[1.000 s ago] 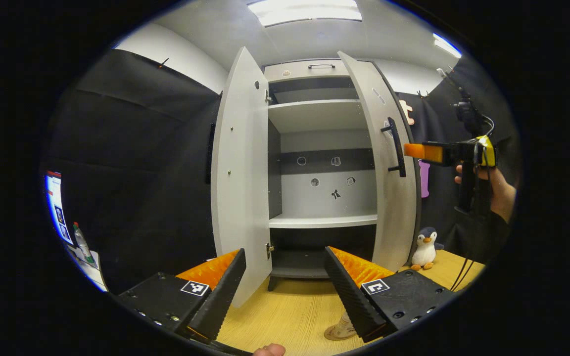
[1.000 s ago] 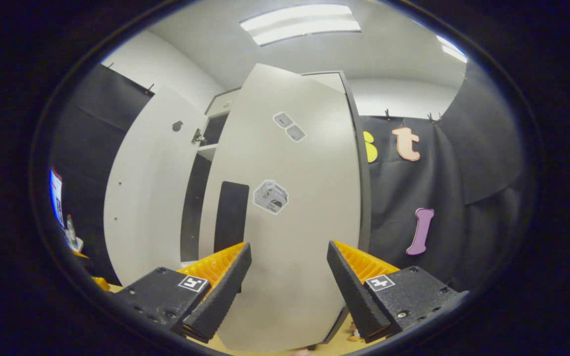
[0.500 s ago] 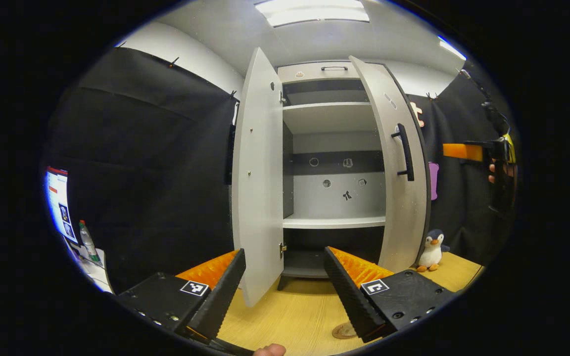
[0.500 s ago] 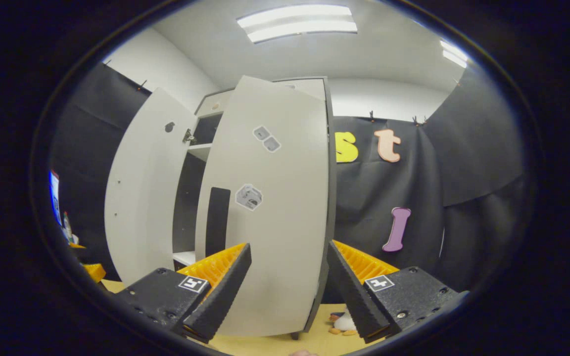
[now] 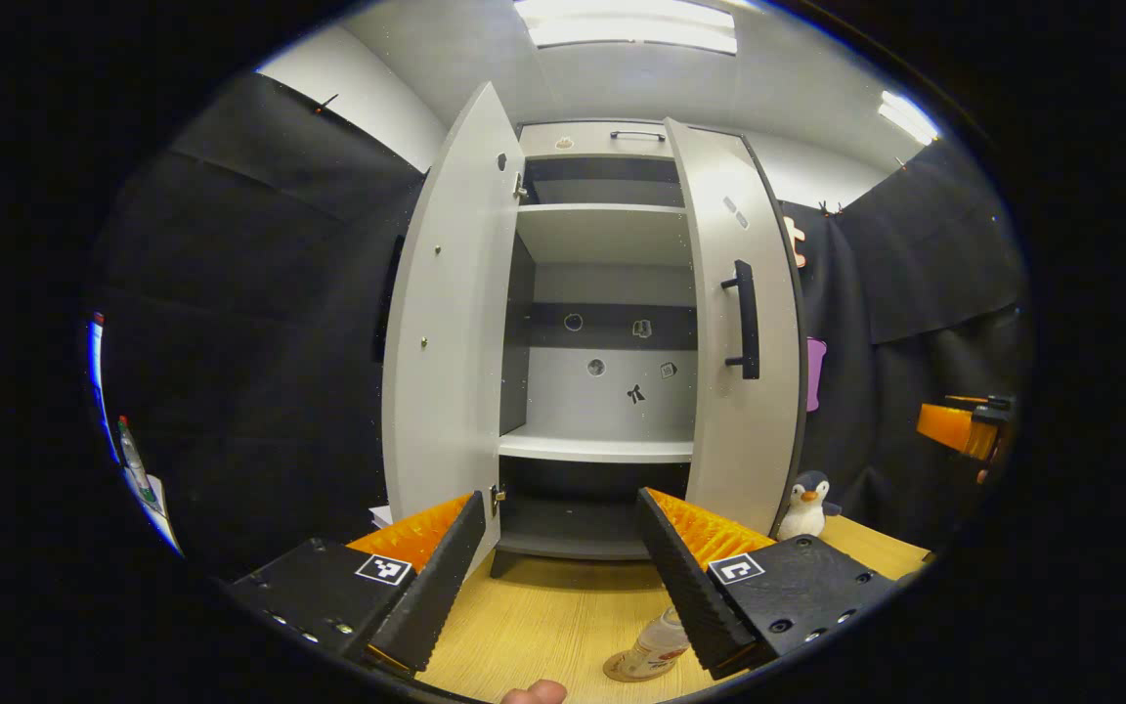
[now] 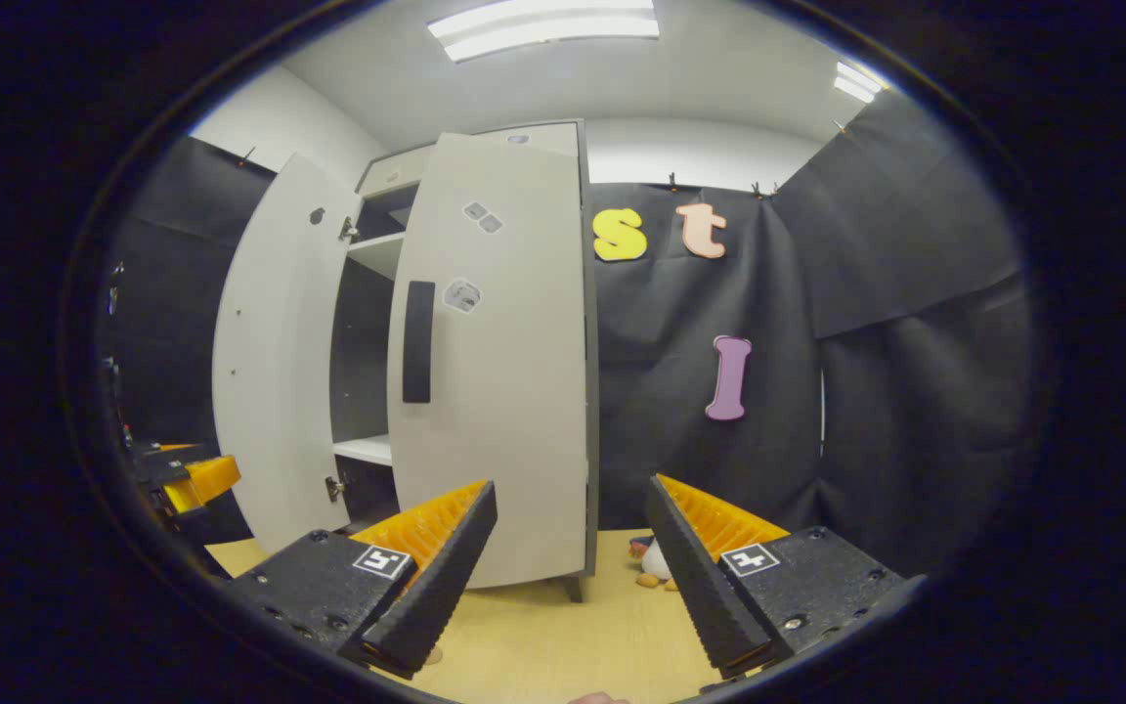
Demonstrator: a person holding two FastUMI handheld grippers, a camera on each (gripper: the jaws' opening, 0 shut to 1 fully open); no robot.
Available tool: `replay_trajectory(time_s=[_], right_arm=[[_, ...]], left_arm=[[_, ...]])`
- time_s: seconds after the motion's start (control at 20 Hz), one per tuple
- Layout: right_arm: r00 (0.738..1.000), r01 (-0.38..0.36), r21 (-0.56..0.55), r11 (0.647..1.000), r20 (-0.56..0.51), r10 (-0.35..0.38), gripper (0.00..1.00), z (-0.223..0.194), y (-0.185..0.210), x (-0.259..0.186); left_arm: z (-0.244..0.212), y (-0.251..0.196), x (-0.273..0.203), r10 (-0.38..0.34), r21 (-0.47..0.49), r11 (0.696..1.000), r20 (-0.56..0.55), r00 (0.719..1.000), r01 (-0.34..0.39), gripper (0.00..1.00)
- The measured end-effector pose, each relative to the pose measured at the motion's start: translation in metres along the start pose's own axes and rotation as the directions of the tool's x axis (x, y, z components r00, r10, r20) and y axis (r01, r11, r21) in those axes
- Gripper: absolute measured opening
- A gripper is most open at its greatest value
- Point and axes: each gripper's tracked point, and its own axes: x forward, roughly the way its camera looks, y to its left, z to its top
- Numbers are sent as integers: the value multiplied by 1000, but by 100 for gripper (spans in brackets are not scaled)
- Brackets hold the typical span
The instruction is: Grasp the bottle in the cabinet with the left hand and place it on the coaster, then close the right door with the right hand and the left door with the left hand.
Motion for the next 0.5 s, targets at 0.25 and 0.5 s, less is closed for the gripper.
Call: replay_trajectory(time_s=[0.25, 0.5], right_arm=[[997, -7, 57, 998, -71, 11, 100, -33, 6, -20], [998, -60, 35, 998, -25, 61, 100, -14, 18, -9]], left_arm=[[18, -17, -3, -33, -17, 999, 34, 999, 33, 94], [77, 12, -14, 5, -32, 999, 152, 988, 0, 95]])
